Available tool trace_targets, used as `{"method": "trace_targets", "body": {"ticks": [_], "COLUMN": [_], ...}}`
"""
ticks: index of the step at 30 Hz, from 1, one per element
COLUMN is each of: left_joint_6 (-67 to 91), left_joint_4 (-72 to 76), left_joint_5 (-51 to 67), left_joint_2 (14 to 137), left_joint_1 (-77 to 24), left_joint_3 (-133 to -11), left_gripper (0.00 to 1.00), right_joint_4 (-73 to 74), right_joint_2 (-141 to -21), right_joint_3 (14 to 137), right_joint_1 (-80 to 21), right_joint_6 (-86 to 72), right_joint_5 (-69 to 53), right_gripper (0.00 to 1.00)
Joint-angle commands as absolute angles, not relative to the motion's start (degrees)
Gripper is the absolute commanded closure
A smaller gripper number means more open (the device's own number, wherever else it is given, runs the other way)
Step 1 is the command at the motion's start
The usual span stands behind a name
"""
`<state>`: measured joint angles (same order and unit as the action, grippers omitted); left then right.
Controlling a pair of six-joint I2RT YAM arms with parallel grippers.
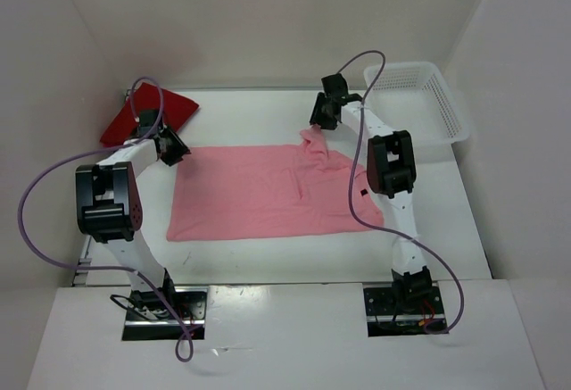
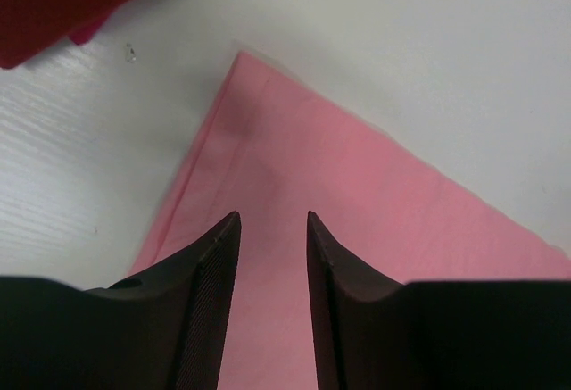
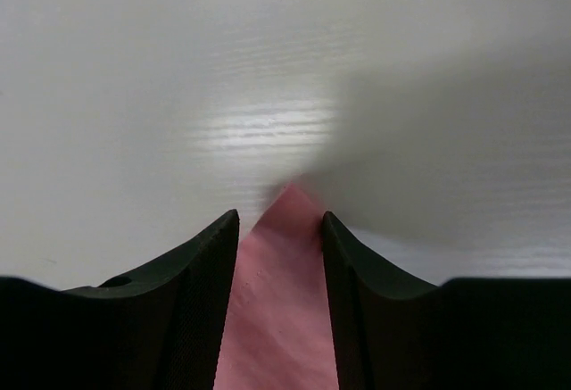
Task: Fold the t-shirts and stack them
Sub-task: Grap the side of the flattened tshirt furthest away from the robot with both arms
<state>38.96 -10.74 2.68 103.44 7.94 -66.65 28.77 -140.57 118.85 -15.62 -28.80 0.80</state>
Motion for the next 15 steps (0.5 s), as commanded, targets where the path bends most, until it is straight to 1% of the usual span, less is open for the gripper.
{"method": "trace_targets", "body": {"ticks": [1, 3, 5, 6, 7, 10, 13, 15], "left_joint_6": [37.27, 37.27, 37.27, 37.27, 37.27, 37.27, 37.27, 37.27], "left_joint_4": [-9.4, -9.4, -9.4, -9.4, -9.4, -9.4, -9.4, -9.4], "left_joint_5": [1.67, 1.67, 1.67, 1.67, 1.67, 0.62, 0.01, -0.79], "left_joint_2": [104.41, 104.41, 104.41, 104.41, 104.41, 104.41, 104.94, 104.94], "left_joint_1": [8.0, 8.0, 8.0, 8.0, 8.0, 8.0, 8.0, 8.0], "left_joint_3": [-70.22, -70.22, -70.22, -70.22, -70.22, -70.75, -70.75, -70.75], "left_gripper": [0.56, 0.56, 0.56, 0.56, 0.56, 0.56, 0.56, 0.56], "right_joint_4": [32.07, 32.61, 31.38, 30.85, 29.81, 27.96, 27.33, 28.12], "right_joint_2": [-143.08, -143.09, -142.39, -141.51, -140.98, -136.33, -129.83, -125.8], "right_joint_3": [124.89, 124.2, 122.1, 121.12, 120.24, 116.55, 112.34, 111.63], "right_joint_1": [-15.29, -16.52, -16.52, -17.05, -17.05, -17.05, -17.05, -17.05], "right_joint_6": [-29.18, -29.18, -29.88, -30.58, -31.11, -32.25, -32.26, -31.73], "right_joint_5": [-1.4, -0.36, -0.35, 0.43, 0.96, 5.17, 11.23, 15.89], "right_gripper": [0.53, 0.53, 0.66, 0.75, 0.88, 1.0, 1.0, 1.0]}}
